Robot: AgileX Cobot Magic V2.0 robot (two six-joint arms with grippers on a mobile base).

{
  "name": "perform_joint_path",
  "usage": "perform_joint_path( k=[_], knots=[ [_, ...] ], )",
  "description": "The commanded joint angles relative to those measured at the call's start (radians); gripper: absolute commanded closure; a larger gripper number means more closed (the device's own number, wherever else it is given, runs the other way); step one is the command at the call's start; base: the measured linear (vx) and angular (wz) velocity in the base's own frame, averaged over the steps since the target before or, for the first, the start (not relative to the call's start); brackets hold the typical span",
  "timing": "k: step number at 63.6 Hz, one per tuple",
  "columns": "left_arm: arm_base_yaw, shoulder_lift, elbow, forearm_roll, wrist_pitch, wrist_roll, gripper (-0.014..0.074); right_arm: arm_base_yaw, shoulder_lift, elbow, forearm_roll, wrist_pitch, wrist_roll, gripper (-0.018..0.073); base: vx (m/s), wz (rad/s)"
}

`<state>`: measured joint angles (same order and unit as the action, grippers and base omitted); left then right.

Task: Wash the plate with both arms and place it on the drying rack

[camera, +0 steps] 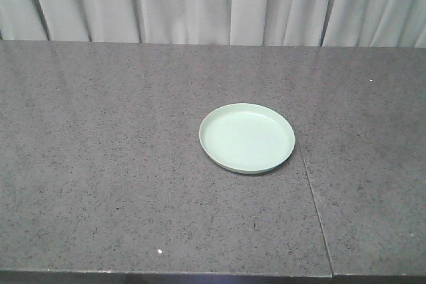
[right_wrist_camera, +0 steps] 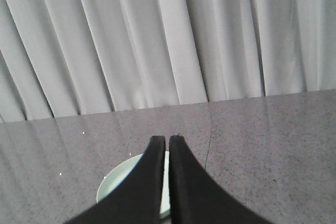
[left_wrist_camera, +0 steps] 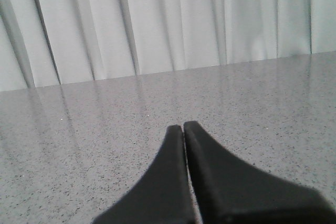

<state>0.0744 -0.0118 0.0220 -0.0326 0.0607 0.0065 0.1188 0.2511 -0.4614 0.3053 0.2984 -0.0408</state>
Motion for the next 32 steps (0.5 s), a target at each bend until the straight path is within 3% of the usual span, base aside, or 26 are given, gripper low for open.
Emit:
perform_joint_path(
  k=[1, 12, 27, 32],
  knots=[
    [-0.001, -0.014, -0.021, -0.003, -0.074, -0.007, 0.0603, -0.003, 0.064, -0.053, 0.019, -0.074, -0.026, 0.0534, 0.00, 0.00],
    [-0.001, -0.014, -0.021, -0.003, -0.074, -0.007, 0.0603, -0.003, 0.204, -0.173, 0.031, 0.064, -0.162, 0.0463, 0.00, 0.00],
    [-0.001, -0.014, -0.021, -0.003, -0.074, -0.007, 0.0603, -0.003, 0.421, -0.379, 0.059, 0.164, -0.291, 0.0118, 0.00, 0.00],
    [-0.001, -0.014, -0.021, -0.003, -0.074, -0.007, 0.0603, -0.003, 0.482, -0.435, 0.070, 0.173, -0.311, 0.0050, 0.00, 0.00]
  ],
)
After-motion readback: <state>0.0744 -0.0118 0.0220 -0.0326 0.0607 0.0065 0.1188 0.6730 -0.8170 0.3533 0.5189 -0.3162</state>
